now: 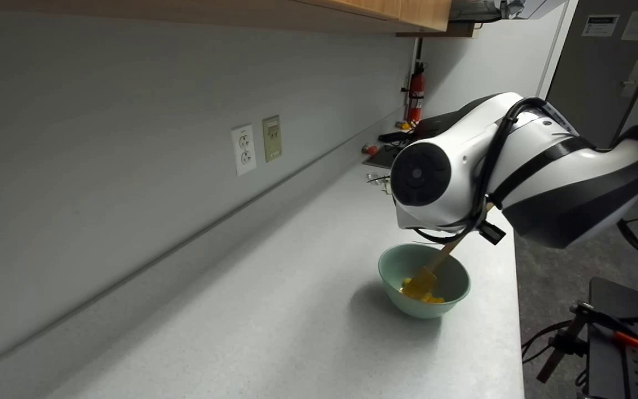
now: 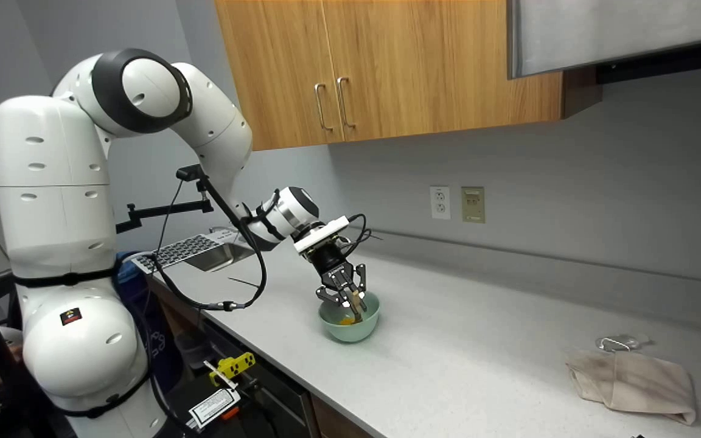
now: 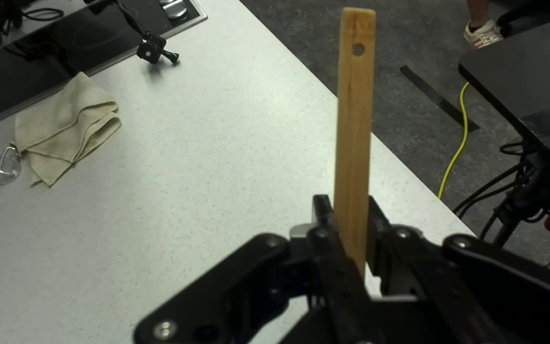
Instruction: Use the spatula to stir the contents in the bowl
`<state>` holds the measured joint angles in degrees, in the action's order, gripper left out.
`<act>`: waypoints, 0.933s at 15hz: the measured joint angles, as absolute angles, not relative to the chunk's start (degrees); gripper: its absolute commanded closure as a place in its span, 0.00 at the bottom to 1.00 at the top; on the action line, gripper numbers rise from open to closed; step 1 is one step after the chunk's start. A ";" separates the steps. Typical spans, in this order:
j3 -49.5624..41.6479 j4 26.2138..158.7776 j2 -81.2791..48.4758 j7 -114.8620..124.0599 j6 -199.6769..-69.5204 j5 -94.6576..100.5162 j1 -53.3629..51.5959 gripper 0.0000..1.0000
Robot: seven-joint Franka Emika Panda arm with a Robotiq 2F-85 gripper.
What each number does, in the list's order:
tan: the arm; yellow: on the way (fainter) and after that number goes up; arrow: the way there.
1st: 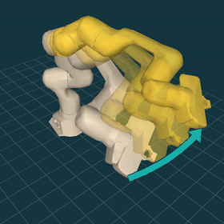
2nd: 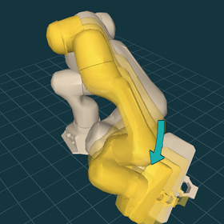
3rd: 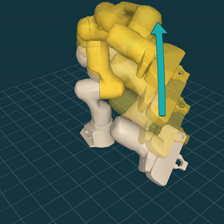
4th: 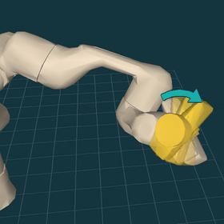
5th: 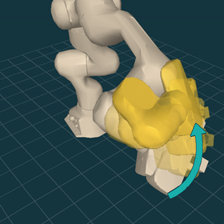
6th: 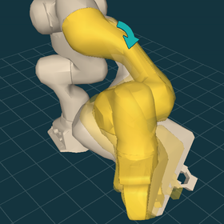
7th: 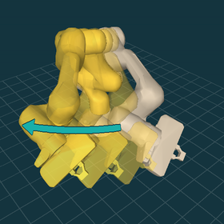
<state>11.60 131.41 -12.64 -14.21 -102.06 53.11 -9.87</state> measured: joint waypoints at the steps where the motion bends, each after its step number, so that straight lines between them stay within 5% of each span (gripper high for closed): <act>1: 11.59 131.28 -12.83 -14.21 -102.33 53.11 -9.87 0.96; 14: 11.65 132.07 -12.87 -15.45 -96.69 53.65 -10.00 0.96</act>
